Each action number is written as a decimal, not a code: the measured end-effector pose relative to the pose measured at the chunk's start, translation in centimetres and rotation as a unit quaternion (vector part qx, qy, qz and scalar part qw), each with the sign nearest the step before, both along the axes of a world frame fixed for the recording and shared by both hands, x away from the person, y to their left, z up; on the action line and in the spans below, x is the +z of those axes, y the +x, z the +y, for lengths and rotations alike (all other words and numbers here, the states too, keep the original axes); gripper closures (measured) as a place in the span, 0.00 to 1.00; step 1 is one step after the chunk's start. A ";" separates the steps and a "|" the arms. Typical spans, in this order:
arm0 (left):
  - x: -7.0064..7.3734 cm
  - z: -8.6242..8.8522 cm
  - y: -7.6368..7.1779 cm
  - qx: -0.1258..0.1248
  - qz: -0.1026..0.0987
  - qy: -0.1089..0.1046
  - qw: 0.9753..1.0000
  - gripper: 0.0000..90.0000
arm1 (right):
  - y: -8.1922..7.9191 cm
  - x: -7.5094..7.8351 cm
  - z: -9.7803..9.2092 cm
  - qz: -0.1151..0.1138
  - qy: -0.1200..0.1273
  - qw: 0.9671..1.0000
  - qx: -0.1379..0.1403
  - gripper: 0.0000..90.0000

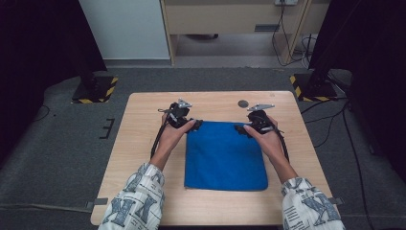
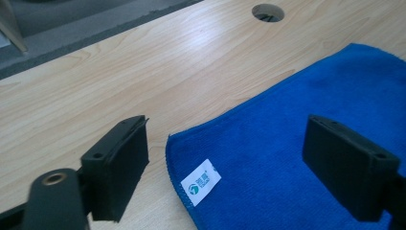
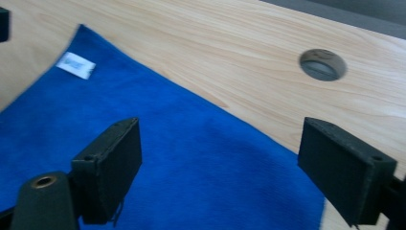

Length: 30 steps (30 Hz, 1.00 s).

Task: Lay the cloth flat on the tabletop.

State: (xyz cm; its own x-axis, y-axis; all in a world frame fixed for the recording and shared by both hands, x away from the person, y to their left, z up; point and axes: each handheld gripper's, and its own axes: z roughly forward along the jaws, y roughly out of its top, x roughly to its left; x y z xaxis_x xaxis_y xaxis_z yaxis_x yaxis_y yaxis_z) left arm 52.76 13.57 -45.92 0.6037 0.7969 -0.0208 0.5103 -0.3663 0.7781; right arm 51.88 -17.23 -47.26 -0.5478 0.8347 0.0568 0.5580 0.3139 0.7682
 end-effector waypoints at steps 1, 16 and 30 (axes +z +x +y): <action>0.1 0.0 -0.1 -0.003 -0.001 -0.001 1.000 0.14 | -0.2 0.1 0.2 0.000 0.000 1.000 0.008 0.15; 0.5 0.0 -0.3 -0.007 -0.016 0.008 1.000 0.09 | -2.4 0.7 2.6 -0.007 0.019 0.998 0.063 0.18; 0.5 0.9 -0.5 -0.007 -0.011 0.005 1.000 0.10 | -5.3 1.2 7.2 -0.019 0.015 0.991 0.132 0.20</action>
State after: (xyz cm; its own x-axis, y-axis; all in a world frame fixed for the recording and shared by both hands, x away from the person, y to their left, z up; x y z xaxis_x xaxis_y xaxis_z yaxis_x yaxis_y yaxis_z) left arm 52.23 14.52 -45.38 0.6151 0.7885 -0.0001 0.4886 -0.3810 0.7850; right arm 46.59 -10.05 -46.08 -0.7486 0.6608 0.0540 0.4295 0.4213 0.7988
